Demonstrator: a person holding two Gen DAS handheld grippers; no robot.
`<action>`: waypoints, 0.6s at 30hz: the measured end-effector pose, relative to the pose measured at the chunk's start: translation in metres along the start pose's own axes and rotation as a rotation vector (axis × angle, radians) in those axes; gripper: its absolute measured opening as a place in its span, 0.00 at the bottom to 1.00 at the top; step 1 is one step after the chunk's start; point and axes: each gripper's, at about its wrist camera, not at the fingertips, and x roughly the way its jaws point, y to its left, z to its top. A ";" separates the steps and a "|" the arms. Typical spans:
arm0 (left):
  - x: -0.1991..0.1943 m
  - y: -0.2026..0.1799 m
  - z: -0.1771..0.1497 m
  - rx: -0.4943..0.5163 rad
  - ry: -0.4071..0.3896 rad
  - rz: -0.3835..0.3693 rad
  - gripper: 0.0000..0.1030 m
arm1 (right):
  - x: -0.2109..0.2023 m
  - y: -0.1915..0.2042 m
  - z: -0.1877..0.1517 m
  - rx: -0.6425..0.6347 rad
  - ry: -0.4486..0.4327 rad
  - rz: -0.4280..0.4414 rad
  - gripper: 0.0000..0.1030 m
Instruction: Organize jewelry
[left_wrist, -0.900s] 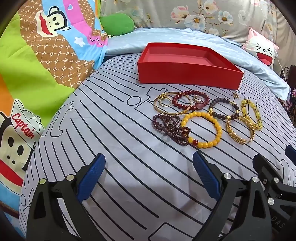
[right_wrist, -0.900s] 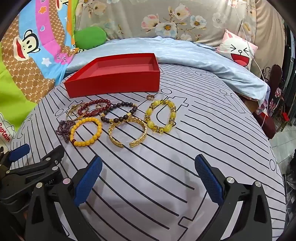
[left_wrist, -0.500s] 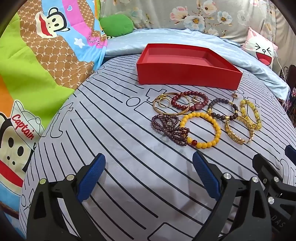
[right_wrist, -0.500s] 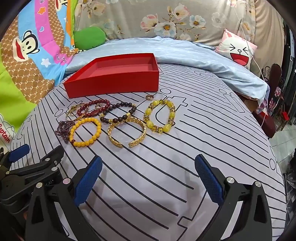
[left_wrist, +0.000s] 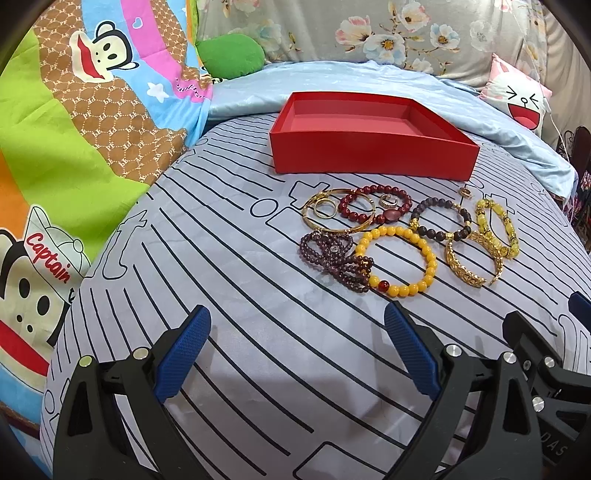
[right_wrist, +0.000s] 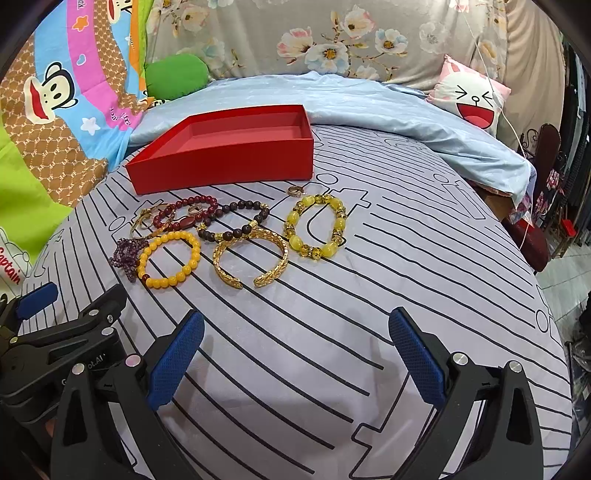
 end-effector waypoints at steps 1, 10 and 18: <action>0.000 0.000 0.000 0.000 -0.001 0.000 0.88 | 0.000 0.000 0.000 0.001 0.000 0.000 0.94; -0.001 0.000 0.000 0.000 -0.002 0.003 0.88 | 0.000 0.001 0.000 -0.001 0.000 -0.004 0.94; -0.001 0.000 0.000 0.000 -0.003 0.003 0.88 | -0.001 0.001 0.000 -0.001 -0.002 -0.004 0.94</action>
